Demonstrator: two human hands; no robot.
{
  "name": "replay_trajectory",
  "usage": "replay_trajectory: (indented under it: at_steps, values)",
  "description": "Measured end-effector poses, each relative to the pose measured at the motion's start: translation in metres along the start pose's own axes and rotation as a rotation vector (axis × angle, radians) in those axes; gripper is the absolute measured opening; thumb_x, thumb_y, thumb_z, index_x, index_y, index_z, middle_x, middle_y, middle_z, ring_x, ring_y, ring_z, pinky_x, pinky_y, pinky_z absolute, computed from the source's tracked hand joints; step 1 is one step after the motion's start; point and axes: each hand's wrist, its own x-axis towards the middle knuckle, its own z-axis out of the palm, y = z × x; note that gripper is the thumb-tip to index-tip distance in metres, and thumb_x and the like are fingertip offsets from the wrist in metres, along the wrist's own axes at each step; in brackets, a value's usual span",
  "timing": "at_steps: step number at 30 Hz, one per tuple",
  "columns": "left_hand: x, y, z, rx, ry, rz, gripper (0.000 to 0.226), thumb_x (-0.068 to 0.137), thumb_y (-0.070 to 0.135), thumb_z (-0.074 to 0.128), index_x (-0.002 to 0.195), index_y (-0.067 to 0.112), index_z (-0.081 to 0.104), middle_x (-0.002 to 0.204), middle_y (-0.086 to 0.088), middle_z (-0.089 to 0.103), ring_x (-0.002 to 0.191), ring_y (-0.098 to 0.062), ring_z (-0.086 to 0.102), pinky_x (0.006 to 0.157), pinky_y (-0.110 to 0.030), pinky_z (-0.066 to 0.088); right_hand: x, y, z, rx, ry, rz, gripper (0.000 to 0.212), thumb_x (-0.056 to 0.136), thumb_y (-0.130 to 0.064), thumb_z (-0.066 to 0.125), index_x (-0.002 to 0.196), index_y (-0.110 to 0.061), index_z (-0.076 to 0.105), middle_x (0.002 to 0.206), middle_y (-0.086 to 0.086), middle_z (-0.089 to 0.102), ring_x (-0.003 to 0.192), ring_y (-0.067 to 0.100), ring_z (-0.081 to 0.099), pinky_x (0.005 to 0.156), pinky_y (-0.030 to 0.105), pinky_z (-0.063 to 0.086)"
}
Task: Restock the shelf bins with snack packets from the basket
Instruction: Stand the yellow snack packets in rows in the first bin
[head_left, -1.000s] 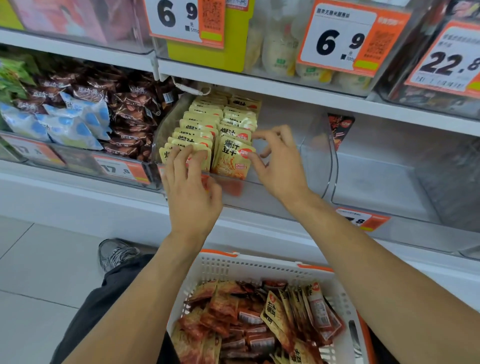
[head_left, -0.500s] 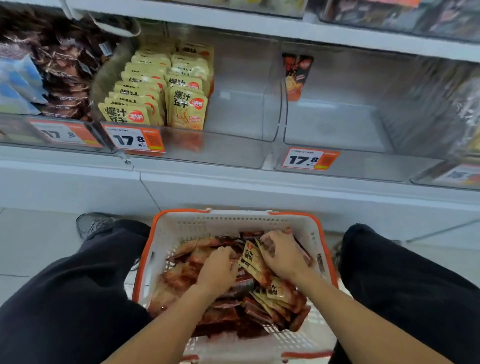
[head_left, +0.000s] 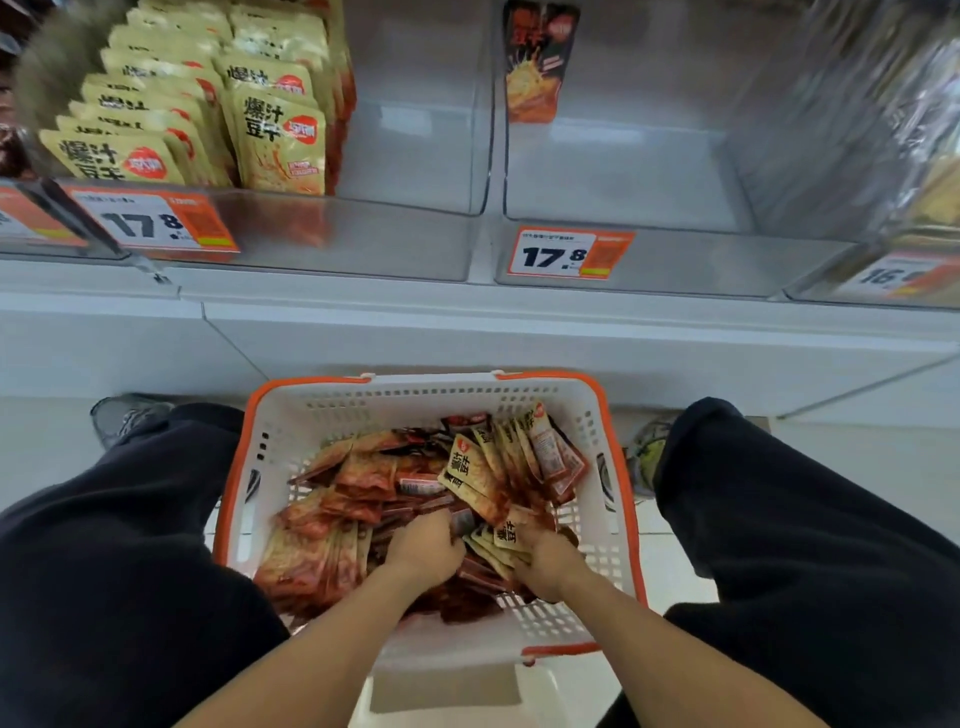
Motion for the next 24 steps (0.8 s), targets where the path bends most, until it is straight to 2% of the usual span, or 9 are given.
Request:
replay_trajectory:
  at_steps: [2,5,7,9,13,15,18,21,24]
  values:
    - [0.001,0.008,0.004,0.063,-0.024,0.016,0.018,0.093,0.032,0.05,0.092,0.018,0.061,0.099,-0.003,0.07,0.101,-0.028,0.064,0.091,-0.04,0.049,0.001,0.002,0.0,0.047,-0.015,0.014,0.047,0.093,-0.024,0.062,0.139,-0.018,0.055,0.138,0.006,0.059,0.127,0.026,0.055,0.105,0.031,0.044]
    - [0.008,0.015,0.015,0.122,-0.07,0.018,0.015,0.094,0.038,0.05,0.085,0.027,0.053,0.09,0.004,0.064,0.107,-0.025,0.061,0.111,-0.054,0.032,-0.002,0.001,-0.002,0.072,-0.028,0.001,0.044,0.09,-0.023,0.066,0.133,-0.022,0.061,0.134,0.004,0.06,0.125,0.025,0.055,0.1,0.028,0.044]
    - [0.011,0.018,0.023,0.125,-0.067,-0.018,0.024,0.092,0.047,0.055,0.108,0.028,0.056,0.105,0.005,0.067,0.114,-0.023,0.059,0.113,-0.057,0.026,-0.005,0.001,0.002,0.098,-0.021,-0.044,0.035,0.092,-0.016,0.061,0.125,-0.025,0.068,0.125,0.001,0.065,0.115,0.022,0.06,0.085,0.02,0.042]
    - [0.013,0.019,0.026,0.085,-0.026,-0.054,0.032,0.089,0.047,0.061,0.118,0.033,0.056,0.112,0.007,0.068,0.117,-0.022,0.059,0.109,-0.052,0.031,-0.008,0.002,0.008,0.147,-0.032,-0.066,0.032,0.092,-0.016,0.055,0.118,-0.027,0.071,0.117,0.003,0.069,0.106,0.022,0.064,0.08,0.021,0.043]
    - [0.014,0.019,0.021,-0.077,0.06,-0.125,0.017,0.086,0.037,0.069,0.086,0.022,0.062,0.091,0.004,0.069,0.098,-0.021,0.066,0.094,-0.042,0.048,-0.013,0.002,-0.001,0.294,0.024,-0.037,0.037,0.088,-0.01,0.06,0.124,-0.018,0.064,0.11,0.004,0.069,0.103,0.021,0.064,0.089,0.022,0.052]
    - [0.013,0.022,0.015,-0.181,0.066,-0.116,0.017,0.085,0.029,0.074,0.083,0.014,0.065,0.086,0.002,0.067,0.086,-0.019,0.065,0.076,-0.033,0.049,-0.012,0.0,-0.008,0.349,0.072,0.002,0.045,0.09,-0.009,0.065,0.134,-0.012,0.054,0.115,0.003,0.066,0.107,0.015,0.062,0.089,0.014,0.048]
    - [0.005,0.027,0.001,-0.285,0.057,-0.082,0.02,0.082,0.023,0.078,0.09,0.016,0.06,0.08,0.002,0.066,0.076,-0.016,0.062,0.067,-0.032,0.047,-0.013,-0.01,-0.019,0.425,0.081,0.016,0.056,0.089,-0.024,0.072,0.139,-0.011,0.05,0.127,0.003,0.063,0.117,0.019,0.059,0.092,0.022,0.045]
    - [-0.008,0.032,-0.025,-0.21,-0.045,0.04,0.023,0.085,0.021,0.075,0.1,0.015,0.058,0.083,-0.005,0.069,0.072,-0.017,0.062,0.063,-0.03,0.046,-0.012,-0.031,-0.037,0.476,0.064,-0.031,0.068,0.082,-0.025,0.079,0.142,-0.013,0.048,0.123,0.002,0.064,0.11,0.017,0.063,0.091,0.024,0.05]
    - [-0.022,0.035,-0.069,-0.021,-0.099,0.183,0.023,0.087,0.023,0.071,0.105,0.021,0.057,0.085,0.007,0.058,0.077,-0.011,0.057,0.062,-0.021,0.041,-0.01,-0.055,-0.065,0.596,-0.026,-0.175,0.083,0.074,-0.012,0.086,0.146,-0.017,0.045,0.115,0.0,0.064,0.092,0.012,0.064,0.076,0.022,0.054]
